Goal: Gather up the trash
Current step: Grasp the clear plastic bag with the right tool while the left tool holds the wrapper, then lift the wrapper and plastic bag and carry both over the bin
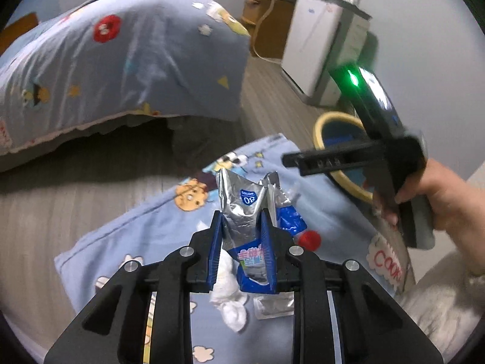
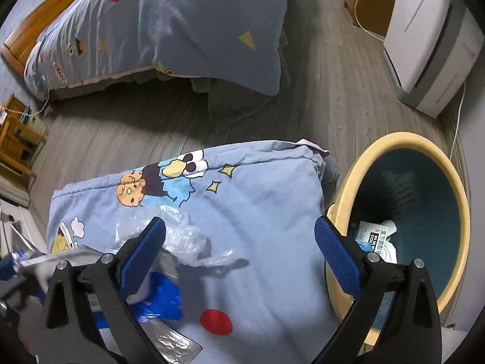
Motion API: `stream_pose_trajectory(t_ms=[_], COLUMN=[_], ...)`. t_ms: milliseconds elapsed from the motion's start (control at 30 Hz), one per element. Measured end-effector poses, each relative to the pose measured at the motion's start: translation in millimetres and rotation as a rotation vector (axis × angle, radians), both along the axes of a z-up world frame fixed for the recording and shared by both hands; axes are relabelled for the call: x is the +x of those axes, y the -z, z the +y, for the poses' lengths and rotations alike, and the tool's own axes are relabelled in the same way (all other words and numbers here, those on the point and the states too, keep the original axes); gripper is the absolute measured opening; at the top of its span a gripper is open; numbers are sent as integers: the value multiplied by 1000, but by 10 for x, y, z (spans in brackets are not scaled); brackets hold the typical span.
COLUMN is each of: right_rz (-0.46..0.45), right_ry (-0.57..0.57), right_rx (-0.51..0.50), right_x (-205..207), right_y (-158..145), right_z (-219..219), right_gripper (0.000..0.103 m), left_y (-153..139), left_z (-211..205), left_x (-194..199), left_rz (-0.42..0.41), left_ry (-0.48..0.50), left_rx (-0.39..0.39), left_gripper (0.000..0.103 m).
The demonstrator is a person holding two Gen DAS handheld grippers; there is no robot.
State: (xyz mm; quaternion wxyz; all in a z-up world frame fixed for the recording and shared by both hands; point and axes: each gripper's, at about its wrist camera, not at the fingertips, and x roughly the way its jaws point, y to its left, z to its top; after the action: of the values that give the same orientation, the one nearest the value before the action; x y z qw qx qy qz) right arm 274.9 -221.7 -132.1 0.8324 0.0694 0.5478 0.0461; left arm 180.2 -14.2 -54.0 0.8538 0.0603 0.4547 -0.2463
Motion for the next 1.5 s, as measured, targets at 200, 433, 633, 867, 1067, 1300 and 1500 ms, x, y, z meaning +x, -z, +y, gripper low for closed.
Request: stream_pose_trajectory(t_ms=[200,433,633,867,1067,1300,1500], right_rz=[36,83,115,123,80,47,20], right_ry=[-66,-173,-254,-262,-230,-237,-245], right_rx=[-7,-15,-60,-10,18,7,-4], right_x=[-7,-38,-64,-125,-172,-333,-496], right_y=[108,307,454,364,164,-14,-152], right_z=[185,513,749,724,600,540,513], right_gripper=[96,80,62,24,23,23,23], left_y=[-232,-39,60,74,-5,-108,-234], left_z=[366,680,694,635,561,486,416], left_x=[110,250,304,314,240,107,-79], left_rz=[-78,-30,-9,-14,-43,-67,-99], left_ry=[-123,-230,-224,-206,-200,-198,-190], left_rx=[58,127,159,177,187,191,197], left_gripper=[25,25,25,25,26,26,26])
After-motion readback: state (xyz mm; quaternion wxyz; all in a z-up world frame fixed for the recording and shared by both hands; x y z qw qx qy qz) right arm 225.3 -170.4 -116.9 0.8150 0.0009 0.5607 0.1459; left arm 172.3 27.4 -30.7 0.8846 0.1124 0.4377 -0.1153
